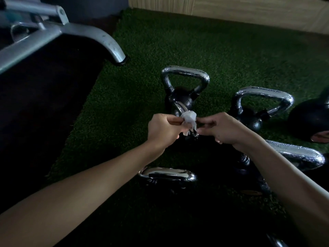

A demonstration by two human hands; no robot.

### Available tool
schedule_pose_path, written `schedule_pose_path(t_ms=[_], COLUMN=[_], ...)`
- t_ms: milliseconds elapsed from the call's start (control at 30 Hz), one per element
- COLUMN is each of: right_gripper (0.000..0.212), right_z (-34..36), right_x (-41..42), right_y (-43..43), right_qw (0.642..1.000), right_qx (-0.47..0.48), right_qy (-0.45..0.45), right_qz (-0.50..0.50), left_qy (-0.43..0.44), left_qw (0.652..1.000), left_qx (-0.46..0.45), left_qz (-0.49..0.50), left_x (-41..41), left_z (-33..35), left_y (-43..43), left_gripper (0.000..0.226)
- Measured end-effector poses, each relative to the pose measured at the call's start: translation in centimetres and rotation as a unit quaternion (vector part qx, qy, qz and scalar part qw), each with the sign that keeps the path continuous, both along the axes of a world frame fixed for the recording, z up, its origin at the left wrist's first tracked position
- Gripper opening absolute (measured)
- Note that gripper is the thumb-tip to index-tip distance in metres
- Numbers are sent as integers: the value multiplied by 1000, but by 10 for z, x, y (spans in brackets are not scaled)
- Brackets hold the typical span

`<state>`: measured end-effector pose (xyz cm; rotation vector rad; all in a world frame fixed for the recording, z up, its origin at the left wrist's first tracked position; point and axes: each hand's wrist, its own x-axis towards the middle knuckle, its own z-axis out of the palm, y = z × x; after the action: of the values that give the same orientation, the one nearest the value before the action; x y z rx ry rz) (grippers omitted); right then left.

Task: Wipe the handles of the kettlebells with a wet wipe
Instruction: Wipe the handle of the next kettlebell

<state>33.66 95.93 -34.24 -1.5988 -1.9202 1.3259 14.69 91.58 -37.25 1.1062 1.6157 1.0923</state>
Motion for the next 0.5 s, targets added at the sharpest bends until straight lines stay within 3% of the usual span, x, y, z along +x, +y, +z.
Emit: schedule_pose_path(t_ms=[133,267,500], right_gripper=[29,39,35], right_z=[1,3,10], right_x=[-2,-2,-9], right_y=[10,11,5], right_qw=[998,998,993], right_qx=[33,25,38], right_qy=[-57,-63,-109], right_qz=[23,15,-8], left_qy=[58,186,274], left_qw=[996,971,936], left_qx=[17,59,104], left_qz=[-60,-136,-196], left_x=[2,-1,-7], left_z=[-8,-9,-20], left_y=[-7,-4,5], left_gripper=[29,26,20])
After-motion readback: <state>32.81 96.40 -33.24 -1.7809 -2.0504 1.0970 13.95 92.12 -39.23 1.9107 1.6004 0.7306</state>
